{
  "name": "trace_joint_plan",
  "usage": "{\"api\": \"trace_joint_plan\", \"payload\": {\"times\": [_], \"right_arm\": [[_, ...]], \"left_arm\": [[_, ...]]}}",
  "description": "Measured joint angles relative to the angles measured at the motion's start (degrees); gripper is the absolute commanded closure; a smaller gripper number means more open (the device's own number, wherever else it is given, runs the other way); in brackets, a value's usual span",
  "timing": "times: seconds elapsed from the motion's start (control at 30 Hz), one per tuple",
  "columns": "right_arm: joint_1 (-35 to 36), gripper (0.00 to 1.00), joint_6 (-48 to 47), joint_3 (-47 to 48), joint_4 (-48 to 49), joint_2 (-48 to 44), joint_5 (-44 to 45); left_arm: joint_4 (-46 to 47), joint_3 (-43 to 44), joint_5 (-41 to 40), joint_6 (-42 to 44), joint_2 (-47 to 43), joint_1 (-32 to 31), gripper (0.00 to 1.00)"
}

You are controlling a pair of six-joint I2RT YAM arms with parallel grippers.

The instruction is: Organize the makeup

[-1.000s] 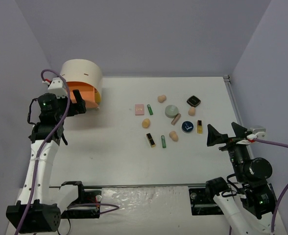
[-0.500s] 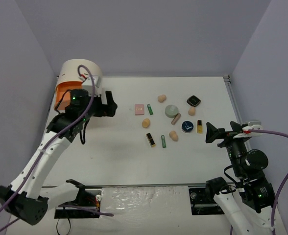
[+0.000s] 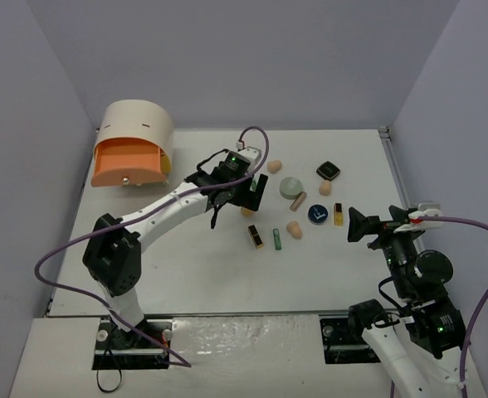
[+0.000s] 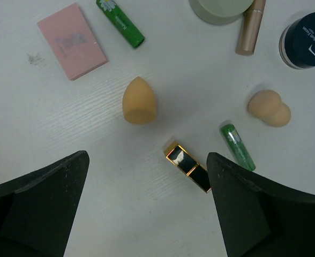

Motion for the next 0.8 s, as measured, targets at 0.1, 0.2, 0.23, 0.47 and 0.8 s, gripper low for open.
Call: {"api": "trace_joint_plan", "payload": {"times": [0.1, 0.2, 0.23, 0.47, 0.8], "right_arm": [[0.0, 0.0, 0.0, 0.0, -0.2, 0.0, -0.02], [0.0, 0.0, 0.0, 0.0, -0.38, -0.06, -0.03], [0.0, 0.0, -0.01, 0.0, -0.38, -0.07, -0.03], [0.0, 0.0, -0.06, 0.0, -0.48, -0.39, -0.04], [0.0, 0.0, -0.05, -0.03, -0.52, -0.85, -0.09]], "left_arm": [[0.0, 2.41, 0.08, 0.0, 4.89, -0.03, 0.11], [-0.88, 4.46, -0.13, 0.0, 9.34, -0.03, 0.14], [-1.19, 4.96, -0.19, 0.0, 10.51, -0.03, 0.16], [-2.78, 7.64, -1.04, -0.02, 17.08, -0.03, 0.34], [-2.93, 8.64, -2.77, 0.11, 20.74, -0.03, 0.75]]}}
